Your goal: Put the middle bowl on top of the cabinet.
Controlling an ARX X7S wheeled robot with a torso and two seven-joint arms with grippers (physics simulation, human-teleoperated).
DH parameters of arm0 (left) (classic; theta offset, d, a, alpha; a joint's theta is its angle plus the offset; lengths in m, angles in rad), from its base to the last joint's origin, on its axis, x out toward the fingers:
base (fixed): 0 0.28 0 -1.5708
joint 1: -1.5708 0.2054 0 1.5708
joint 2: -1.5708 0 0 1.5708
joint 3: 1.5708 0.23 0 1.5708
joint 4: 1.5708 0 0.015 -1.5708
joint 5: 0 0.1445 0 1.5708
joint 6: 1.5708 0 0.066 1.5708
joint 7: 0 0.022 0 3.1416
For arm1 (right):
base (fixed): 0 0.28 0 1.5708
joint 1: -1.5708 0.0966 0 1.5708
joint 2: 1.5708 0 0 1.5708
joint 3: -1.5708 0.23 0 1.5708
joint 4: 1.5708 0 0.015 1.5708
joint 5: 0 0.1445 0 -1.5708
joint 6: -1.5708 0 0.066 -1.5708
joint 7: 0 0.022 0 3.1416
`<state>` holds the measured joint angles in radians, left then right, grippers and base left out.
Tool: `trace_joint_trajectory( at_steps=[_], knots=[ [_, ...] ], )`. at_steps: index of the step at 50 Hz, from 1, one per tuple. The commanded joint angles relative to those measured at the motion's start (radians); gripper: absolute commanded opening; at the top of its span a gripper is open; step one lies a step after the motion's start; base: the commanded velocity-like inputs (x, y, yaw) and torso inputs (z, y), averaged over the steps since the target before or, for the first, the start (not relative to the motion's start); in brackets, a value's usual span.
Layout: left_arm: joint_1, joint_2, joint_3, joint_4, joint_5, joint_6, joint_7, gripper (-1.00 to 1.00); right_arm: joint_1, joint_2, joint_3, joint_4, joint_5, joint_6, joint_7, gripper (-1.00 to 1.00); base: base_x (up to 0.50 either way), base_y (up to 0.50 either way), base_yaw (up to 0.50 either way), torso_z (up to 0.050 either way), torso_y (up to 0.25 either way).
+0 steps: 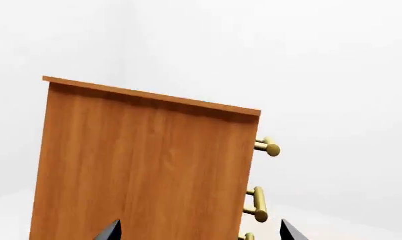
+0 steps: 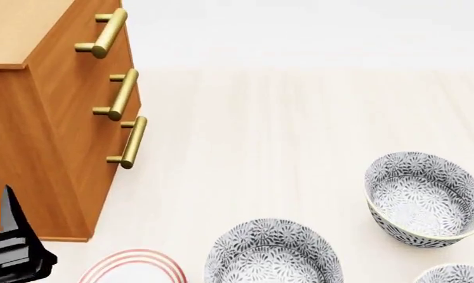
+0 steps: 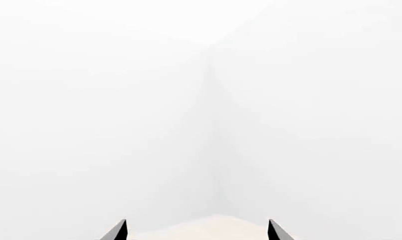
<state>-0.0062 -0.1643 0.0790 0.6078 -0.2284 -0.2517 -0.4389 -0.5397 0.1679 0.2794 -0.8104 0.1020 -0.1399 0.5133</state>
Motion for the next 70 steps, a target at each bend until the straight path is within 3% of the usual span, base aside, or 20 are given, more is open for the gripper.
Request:
trace_joint_trajectory(
  at_steps=[1,5,9,12,16,21,37,53,70],
  knots=[
    [0.02,0.038,-0.059,0.026,-0.3,-0.194,-0.003,1.0,0.009,0.005,-0.007,0.011,-0.006,0.01,0.014,1.0,0.0,0.0,0.0,0.0,0.0],
    [0.015,0.049,-0.054,0.042,-0.427,-0.251,0.017,1.0,0.019,0.003,-0.027,0.008,-0.025,0.024,0.019,1.0,0.0,0.0,0.0,0.0,0.0],
    [0.011,0.065,0.009,0.061,-0.43,-0.232,0.05,1.0,0.021,0.005,-0.029,0.005,-0.024,0.028,0.023,1.0,0.0,0.0,0.0,0.0,0.0],
    [0.015,0.09,0.032,0.037,-0.531,-0.207,0.138,1.0,0.019,0.005,-0.031,0.008,-0.024,0.021,0.025,1.0,0.0,0.0,0.0,0.0,0.0],
    [0.005,0.117,0.106,0.025,-0.446,-0.189,0.108,1.0,0.017,0.003,-0.038,0.004,-0.029,0.022,0.03,1.0,0.0,0.0,0.0,0.0,0.0],
    [0.035,0.123,0.156,0.041,-0.5,-0.189,0.127,1.0,0.018,0.005,-0.047,0.007,-0.036,0.022,0.033,1.0,0.0,0.0,0.0,0.0,0.0],
    [0.067,0.134,0.289,-0.073,-0.505,-0.147,0.018,1.0,0.005,0.02,-0.041,0.009,-0.027,0.01,0.04,1.0,0.0,0.0,0.0,0.0,0.0],
    [0.02,0.121,0.298,-0.196,-0.537,-0.154,-0.07,1.0,-0.02,0.023,-0.032,-0.008,-0.022,-0.004,0.054,1.0,0.0,0.0,0.0,0.0,0.0],
    [-0.073,0.126,0.386,-0.133,-0.558,-0.235,-0.222,1.0,-0.026,0.034,-0.032,-0.007,-0.017,-0.003,0.061,1.0,0.0,0.0,0.0,0.0,0.0]
  ],
)
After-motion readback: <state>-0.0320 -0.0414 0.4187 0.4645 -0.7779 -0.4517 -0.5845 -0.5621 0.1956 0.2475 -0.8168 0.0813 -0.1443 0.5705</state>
